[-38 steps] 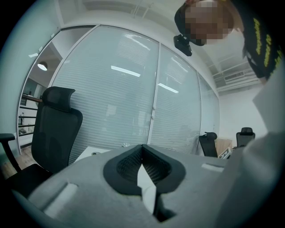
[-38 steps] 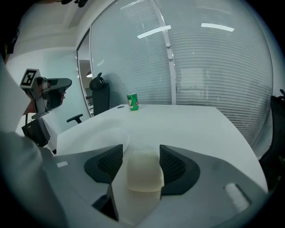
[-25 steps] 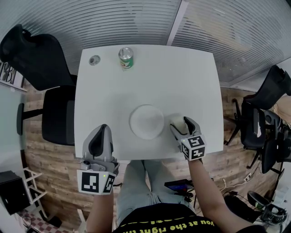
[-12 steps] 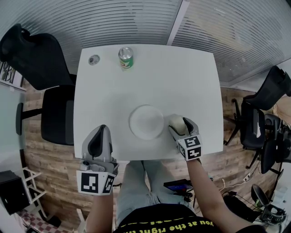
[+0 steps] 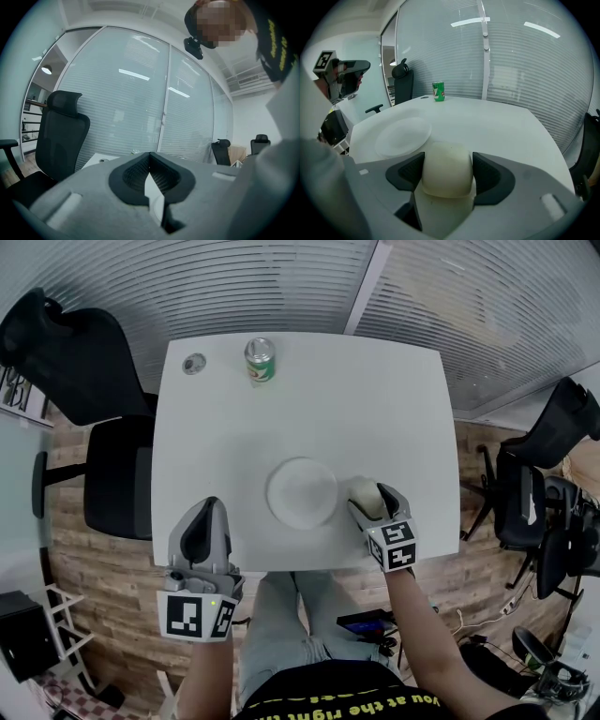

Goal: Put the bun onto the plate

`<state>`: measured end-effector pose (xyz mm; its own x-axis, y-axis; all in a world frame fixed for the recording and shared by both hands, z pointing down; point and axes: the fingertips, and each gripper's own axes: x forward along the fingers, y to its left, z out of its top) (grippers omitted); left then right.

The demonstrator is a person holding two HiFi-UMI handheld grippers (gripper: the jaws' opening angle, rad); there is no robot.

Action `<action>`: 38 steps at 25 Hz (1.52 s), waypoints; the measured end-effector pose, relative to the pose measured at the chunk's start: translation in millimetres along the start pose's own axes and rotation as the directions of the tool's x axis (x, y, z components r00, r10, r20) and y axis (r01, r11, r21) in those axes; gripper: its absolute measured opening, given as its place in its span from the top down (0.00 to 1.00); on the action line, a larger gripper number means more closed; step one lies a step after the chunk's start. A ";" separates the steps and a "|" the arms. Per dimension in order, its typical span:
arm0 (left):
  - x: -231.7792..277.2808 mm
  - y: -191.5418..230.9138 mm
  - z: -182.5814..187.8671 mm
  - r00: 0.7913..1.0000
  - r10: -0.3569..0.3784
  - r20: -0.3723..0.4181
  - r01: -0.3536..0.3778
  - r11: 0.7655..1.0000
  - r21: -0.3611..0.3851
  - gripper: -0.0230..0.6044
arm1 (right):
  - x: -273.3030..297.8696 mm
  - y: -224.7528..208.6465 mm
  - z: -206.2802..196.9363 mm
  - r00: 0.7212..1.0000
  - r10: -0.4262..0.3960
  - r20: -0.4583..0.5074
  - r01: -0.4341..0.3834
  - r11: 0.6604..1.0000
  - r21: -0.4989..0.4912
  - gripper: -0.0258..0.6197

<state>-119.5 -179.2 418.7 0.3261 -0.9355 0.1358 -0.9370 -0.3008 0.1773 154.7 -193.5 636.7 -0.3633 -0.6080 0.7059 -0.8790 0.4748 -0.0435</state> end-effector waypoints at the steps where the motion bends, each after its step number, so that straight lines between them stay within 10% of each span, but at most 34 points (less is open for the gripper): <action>1: -0.4 0.1 0.2 1.000 0.001 0.000 -0.001 1.000 0.000 0.96 | -1.1 -0.2 0.5 1.000 0.002 0.001 -0.002 1.000 0.004 0.45; 38: -9.1 1.2 35.2 0.996 0.026 0.087 -0.026 1.000 -0.001 0.96 | -45.1 10.3 83.7 0.994 0.045 0.103 -0.031 0.991 -0.126 0.45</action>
<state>-128.0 -177.6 383.3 0.2892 -0.9556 0.0556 -0.9451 -0.2759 0.1750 136.2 -214.5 545.2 -0.4322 -0.6486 0.6266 -0.8211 0.5703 0.0240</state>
